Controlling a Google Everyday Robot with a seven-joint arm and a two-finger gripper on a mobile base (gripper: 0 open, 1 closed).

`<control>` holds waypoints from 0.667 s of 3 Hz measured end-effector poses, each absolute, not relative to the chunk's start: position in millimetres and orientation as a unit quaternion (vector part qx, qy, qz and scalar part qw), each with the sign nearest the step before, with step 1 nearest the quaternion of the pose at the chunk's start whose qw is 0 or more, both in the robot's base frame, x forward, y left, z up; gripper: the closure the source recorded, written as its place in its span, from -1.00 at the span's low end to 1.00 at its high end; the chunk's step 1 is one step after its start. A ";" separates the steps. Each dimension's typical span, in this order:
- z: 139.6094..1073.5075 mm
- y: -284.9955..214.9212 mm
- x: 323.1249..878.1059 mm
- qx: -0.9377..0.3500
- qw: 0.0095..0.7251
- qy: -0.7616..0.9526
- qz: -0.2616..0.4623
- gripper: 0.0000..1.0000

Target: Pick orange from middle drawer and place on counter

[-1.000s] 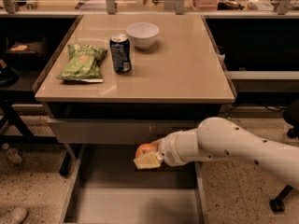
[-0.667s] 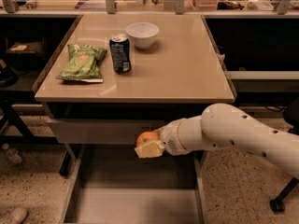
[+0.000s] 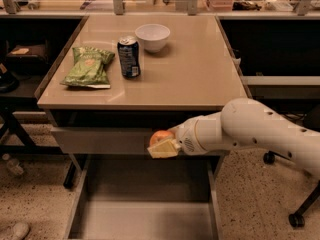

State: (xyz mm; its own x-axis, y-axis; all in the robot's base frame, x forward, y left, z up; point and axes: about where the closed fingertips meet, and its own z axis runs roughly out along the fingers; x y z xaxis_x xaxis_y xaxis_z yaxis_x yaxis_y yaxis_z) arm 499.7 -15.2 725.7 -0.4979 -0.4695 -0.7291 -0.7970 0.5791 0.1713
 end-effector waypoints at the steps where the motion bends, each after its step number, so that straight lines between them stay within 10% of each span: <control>1: 770.6 -31.2 531.4 -0.383 0.329 0.827 0.247 1.00; 2: 771.0 -31.3 527.3 -0.382 0.327 0.828 0.247 1.00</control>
Offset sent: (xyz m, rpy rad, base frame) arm 0.0413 -0.0225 0.0618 -0.0143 -0.0011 0.0063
